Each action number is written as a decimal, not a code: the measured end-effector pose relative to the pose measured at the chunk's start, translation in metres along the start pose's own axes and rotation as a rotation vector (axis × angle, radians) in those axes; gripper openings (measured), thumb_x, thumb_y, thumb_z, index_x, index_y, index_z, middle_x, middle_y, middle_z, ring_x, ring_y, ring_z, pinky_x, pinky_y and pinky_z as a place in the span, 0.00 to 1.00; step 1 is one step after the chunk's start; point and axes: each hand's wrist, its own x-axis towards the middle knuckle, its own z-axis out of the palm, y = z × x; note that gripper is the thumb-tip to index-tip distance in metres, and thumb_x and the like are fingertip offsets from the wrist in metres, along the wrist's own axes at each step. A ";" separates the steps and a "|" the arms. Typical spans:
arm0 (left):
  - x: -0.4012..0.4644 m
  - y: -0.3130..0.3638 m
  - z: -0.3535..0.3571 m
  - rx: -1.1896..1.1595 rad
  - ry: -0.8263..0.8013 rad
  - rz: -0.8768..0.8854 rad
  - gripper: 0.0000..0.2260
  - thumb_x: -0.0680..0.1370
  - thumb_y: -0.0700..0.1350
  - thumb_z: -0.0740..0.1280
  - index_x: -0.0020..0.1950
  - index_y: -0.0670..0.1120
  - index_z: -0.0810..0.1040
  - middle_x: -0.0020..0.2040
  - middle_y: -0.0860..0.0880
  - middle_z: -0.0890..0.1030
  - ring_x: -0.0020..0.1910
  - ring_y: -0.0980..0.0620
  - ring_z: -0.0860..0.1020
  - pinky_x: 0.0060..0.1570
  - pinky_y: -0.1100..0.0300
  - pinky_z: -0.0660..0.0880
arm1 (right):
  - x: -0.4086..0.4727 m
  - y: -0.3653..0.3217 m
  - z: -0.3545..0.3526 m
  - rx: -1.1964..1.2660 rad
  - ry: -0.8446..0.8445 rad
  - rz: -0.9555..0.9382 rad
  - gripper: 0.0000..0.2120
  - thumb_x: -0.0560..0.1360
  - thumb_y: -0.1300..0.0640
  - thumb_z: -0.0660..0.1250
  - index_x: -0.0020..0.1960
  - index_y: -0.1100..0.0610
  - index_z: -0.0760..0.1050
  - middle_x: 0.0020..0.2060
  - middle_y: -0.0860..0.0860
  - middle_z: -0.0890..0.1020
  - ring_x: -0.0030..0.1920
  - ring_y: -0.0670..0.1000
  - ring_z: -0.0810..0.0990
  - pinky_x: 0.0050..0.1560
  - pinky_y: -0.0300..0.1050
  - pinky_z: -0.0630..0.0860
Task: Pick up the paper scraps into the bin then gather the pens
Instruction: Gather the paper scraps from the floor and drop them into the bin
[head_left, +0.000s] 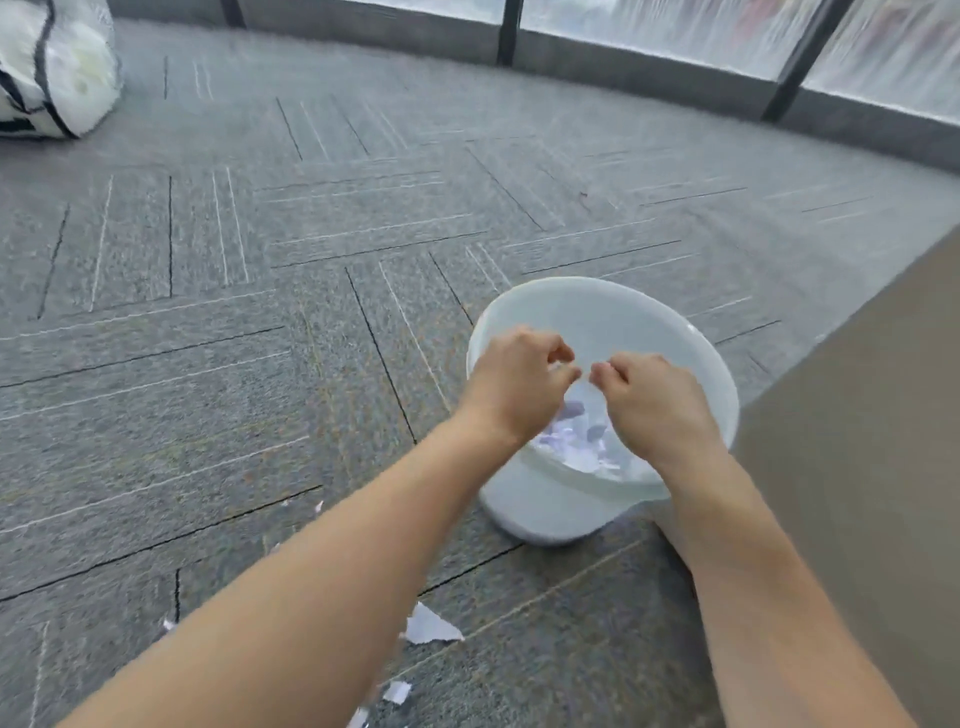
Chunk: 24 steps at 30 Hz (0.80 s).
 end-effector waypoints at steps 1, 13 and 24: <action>-0.001 -0.001 0.000 0.003 0.018 0.015 0.08 0.75 0.44 0.68 0.50 0.42 0.82 0.48 0.45 0.83 0.45 0.49 0.79 0.46 0.65 0.66 | -0.003 0.004 0.001 0.007 0.005 0.027 0.18 0.81 0.52 0.56 0.34 0.57 0.69 0.38 0.58 0.77 0.41 0.61 0.73 0.38 0.49 0.64; -0.161 -0.167 -0.063 0.202 0.273 -0.229 0.04 0.74 0.41 0.68 0.47 0.49 0.78 0.42 0.52 0.76 0.35 0.56 0.74 0.37 0.55 0.76 | -0.104 -0.090 0.086 0.280 -0.346 -0.549 0.08 0.76 0.58 0.64 0.53 0.52 0.79 0.43 0.47 0.82 0.41 0.47 0.78 0.43 0.43 0.74; -0.338 -0.225 -0.034 0.319 -0.423 -0.362 0.23 0.68 0.52 0.61 0.63 0.55 0.70 0.55 0.55 0.71 0.45 0.55 0.74 0.37 0.57 0.75 | -0.132 -0.019 0.230 -0.257 -0.698 -0.379 0.23 0.71 0.47 0.73 0.58 0.57 0.67 0.54 0.54 0.72 0.53 0.57 0.76 0.44 0.47 0.71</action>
